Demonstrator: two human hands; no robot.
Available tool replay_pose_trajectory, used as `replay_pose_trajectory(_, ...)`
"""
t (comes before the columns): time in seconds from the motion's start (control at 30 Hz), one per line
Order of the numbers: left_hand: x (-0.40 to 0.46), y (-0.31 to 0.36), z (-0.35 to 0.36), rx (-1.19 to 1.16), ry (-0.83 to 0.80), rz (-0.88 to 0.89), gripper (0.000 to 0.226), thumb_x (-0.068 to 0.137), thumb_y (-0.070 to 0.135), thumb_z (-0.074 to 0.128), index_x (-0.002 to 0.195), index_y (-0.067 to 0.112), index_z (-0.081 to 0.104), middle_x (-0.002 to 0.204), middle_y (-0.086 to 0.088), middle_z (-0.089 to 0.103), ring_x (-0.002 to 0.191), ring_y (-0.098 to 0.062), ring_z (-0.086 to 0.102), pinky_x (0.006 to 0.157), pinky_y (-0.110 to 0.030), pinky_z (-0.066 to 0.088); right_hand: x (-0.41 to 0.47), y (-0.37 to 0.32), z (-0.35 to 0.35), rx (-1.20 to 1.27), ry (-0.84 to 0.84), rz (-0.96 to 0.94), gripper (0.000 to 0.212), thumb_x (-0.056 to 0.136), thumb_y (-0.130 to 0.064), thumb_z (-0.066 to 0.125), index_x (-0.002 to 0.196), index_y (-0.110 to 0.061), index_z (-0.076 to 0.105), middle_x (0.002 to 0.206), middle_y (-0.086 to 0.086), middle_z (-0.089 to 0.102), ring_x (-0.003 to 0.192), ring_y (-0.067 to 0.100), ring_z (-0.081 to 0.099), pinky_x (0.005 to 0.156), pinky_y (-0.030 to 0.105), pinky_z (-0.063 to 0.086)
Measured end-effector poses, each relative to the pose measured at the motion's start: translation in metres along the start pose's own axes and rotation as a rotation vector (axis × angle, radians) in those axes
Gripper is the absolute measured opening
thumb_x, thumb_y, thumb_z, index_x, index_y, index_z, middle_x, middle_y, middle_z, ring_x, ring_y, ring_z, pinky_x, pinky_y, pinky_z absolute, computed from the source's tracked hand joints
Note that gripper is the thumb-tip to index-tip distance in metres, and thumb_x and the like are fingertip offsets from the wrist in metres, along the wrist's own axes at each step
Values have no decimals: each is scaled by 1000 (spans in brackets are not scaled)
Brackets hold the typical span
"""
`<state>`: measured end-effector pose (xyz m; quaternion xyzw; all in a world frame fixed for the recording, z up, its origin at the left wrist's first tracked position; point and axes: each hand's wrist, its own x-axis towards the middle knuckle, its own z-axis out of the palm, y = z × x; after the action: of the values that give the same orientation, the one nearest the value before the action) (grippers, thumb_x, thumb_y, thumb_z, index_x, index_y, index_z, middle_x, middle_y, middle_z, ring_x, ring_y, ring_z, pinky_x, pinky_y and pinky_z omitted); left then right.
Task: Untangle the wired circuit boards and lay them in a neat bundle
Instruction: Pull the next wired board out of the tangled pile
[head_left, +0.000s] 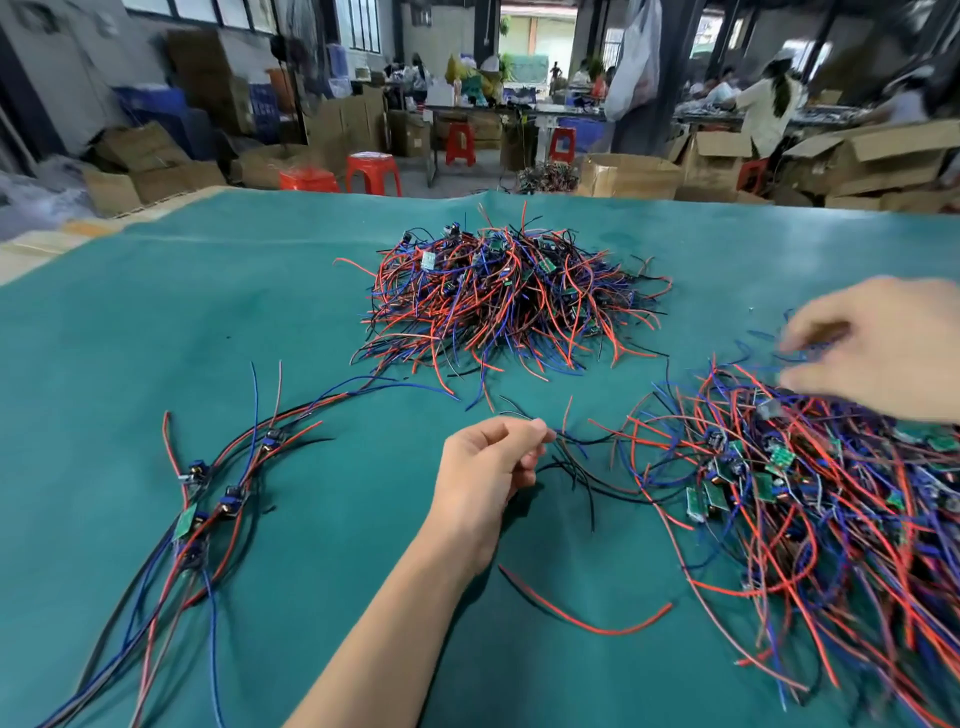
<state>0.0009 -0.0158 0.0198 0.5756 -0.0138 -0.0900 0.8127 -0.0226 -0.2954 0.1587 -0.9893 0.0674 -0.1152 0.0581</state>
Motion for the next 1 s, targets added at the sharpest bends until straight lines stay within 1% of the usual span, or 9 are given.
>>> replay_pose_trajectory(0.07, 0, 0, 0, 6, -7, 0, 19, 92, 8, 64, 74, 10, 71, 66, -3, 50, 59, -11, 43, 62, -24, 36, 22, -43, 19, 80, -87, -143, 24, 71, -39, 87, 64, -46, 65, 64, -30, 61, 64, 4, 59, 61, 14, 37)
replay_pose_trajectory(0.13, 1, 0, -1, -1, -19, 3, 18, 92, 6, 62, 77, 8, 70, 66, -4, 52, 60, -11, 45, 60, -22, 38, 38, -90, 47, 122, -178, -292, 14, 79, -33, 82, 73, -40, 71, 68, -26, 64, 71, 5, 64, 60, 15, 41)
replay_pose_trajectory(0.2, 1, 0, 0, 6, -35, 8, 17, 92, 4, 60, 79, 7, 70, 67, -4, 56, 60, -10, 47, 60, -21, 39, 59, -125, 80, 323, -328, -266, 9, 85, -19, 77, 88, -27, 74, 73, -16, 68, 68, 5, 66, 56, 13, 46)
replay_pose_trajectory(0.3, 1, 0, -1, 27, -44, 6, 17, 92, 2, 59, 81, 7, 72, 69, -4, 60, 60, -10, 49, 60, -21, 41, 81, -166, 120, 644, -389, -128, 24, 93, -9, 69, 115, -16, 68, 92, 8, 71, 68, 17, 71, 45, 26, 48)
replay_pose_trajectory(0.43, 1, 0, -3, 23, -45, 0, 23, 94, 3, 54, 81, 7, 74, 71, -4, 61, 62, -10, 50, 61, -21, 43, 100, -188, 152, 840, -425, 39, 51, 96, -10, 68, 141, -26, 53, 106, 8, 64, 70, 22, 67, 43, 26, 45)
replay_pose_trajectory(0.5, 1, 0, -3, 23, -47, 2, 24, 94, 4, 54, 81, 7, 74, 71, -4, 61, 63, -11, 50, 61, -21, 43, 102, -189, 157, 891, -362, 94, 42, 94, -9, 69, 135, -18, 63, 106, 7, 68, 69, 20, 68, 40, 23, 42)
replay_pose_trajectory(0.67, 1, 1, -1, -2, -24, -14, 24, 97, 7, 52, 83, 4, 72, 69, -5, 59, 61, -12, 49, 58, -20, 43, 97, -170, 143, 1021, -102, 252, 9, 83, -9, 72, 88, -4, 79, 87, 15, 78, 48, 12, 57, 43, 23, 39)
replay_pose_trajectory(0.83, 3, 4, 1, -126, 34, -64, 20, 101, 9, 48, 95, 1, 65, 66, -8, 64, 55, -12, 53, 53, -19, 47, 60, -138, 114, 1197, -99, 260, 17, 69, -15, 71, 77, -2, 78, 74, 12, 76, 41, 12, 47, 40, 19, 32)
replay_pose_trajectory(1.0, 4, 3, 2, -162, -24, -72, 27, 105, 22, 47, 103, 1, 64, 82, -13, 73, 63, -16, 65, 64, -23, 57, -16, -121, 109, 1165, -105, 120, 20, 61, -22, 63, 71, -13, 78, 70, 9, 75, 44, 13, 51, 39, 19, 32)
